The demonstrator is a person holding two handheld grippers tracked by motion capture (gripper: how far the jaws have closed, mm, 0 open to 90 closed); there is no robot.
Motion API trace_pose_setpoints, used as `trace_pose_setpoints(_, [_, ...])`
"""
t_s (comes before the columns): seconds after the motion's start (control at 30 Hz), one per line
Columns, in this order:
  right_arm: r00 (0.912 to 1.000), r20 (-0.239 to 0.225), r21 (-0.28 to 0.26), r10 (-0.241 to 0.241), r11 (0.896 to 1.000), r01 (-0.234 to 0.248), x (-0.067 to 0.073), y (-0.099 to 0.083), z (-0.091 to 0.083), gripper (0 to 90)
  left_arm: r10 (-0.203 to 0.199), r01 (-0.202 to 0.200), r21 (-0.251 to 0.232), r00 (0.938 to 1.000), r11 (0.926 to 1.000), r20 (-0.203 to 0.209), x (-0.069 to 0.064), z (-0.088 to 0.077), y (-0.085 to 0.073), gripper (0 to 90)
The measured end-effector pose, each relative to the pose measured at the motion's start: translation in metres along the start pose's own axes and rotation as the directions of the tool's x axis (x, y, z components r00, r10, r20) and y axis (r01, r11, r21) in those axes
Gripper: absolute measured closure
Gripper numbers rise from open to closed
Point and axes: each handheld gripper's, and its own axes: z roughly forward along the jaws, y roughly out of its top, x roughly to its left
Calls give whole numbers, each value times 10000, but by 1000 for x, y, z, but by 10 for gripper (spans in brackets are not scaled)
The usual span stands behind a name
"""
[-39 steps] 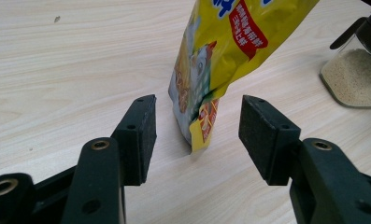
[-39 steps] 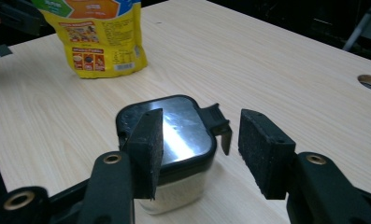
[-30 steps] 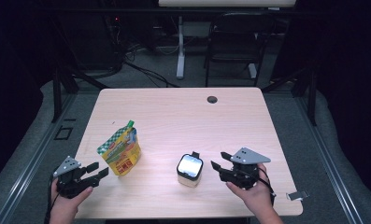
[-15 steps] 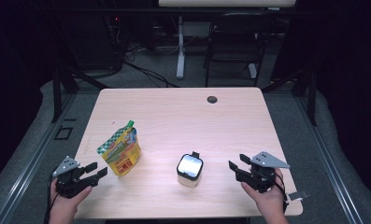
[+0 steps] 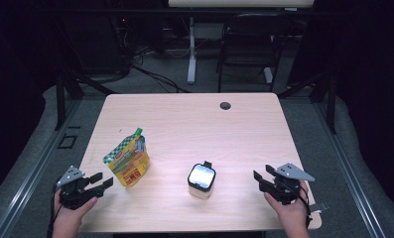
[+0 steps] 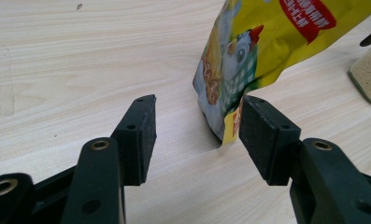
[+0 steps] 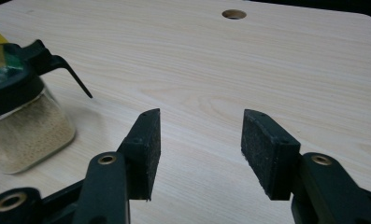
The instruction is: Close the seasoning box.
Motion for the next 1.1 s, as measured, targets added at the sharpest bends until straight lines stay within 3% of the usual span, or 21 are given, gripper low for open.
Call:
trace_pose_setpoints(0.3, [9993,159,117,346,9993,-348,-7,-9,7,476,110,-110,215,9999,9997,29,3,5,-3,468])
trace_pose_setpoints(0.5, [9979,-8,145,654,9978,-654,-8,-11,10,471,77,-75,268,9999,9996,-67,6,11,-6,467])
trace_pose_setpoints(1.1, [9989,-354,615,318,9977,-295,3,-13,22,459,-40,49,295,9995,9996,-300,12,13,-8,454])
